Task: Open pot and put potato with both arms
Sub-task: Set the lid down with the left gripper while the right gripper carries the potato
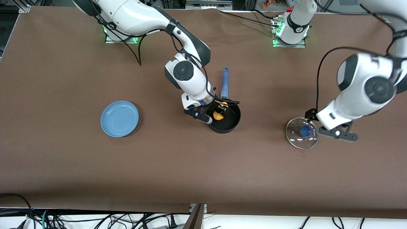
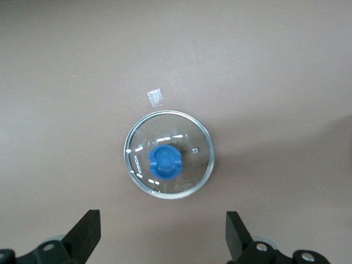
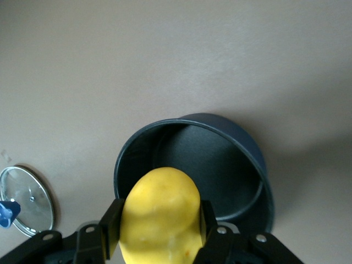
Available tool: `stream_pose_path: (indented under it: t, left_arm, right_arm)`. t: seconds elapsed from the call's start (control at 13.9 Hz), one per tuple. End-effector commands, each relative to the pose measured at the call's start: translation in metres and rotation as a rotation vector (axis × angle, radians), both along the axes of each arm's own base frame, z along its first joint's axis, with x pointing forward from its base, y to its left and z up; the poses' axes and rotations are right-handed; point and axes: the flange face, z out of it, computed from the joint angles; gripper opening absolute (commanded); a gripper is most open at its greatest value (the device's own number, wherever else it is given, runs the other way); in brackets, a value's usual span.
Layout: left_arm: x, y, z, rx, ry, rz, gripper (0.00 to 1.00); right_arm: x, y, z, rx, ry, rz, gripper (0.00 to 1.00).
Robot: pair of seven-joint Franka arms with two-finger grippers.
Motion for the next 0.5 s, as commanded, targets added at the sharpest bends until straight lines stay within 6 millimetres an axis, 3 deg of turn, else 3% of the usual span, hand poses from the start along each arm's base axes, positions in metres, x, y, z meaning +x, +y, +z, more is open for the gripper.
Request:
stream_pose_path:
  t: [0.0,0.07,0.14,0.22,0.29,0.43]
  left_arm:
    - [-0.020,0.000,0.080,-0.060,0.009,0.035,1.00]
    - [-0.026,0.001,0.105,-0.100,0.015,0.061,1.00]
    - [-0.041,-0.003,0.123,-0.114,-0.005,0.076,1.00]
    - [-0.054,0.010,0.136,-0.144,-0.022,0.123,1.00]
    - [-0.068,0.004,0.142,-0.143,-0.027,0.118,1.00]
    - [-0.074,0.003,0.129,-0.137,-0.008,0.117,1.00]
  right_arm:
    - [0.003,0.011,-0.003,0.039,-0.024,-0.019,0.12]
    - [0.003,0.011,-0.004,0.038,-0.026,-0.016,0.29]
    - [0.004,0.011,-0.006,0.037,-0.026,-0.021,0.96]
    - [0.001,0.013,-0.007,0.033,-0.031,-0.011,1.00]
    - [0.002,0.013,-0.005,0.034,-0.038,-0.007,1.00]
    - [0.006,0.007,0.006,0.023,-0.042,-0.005,1.00]
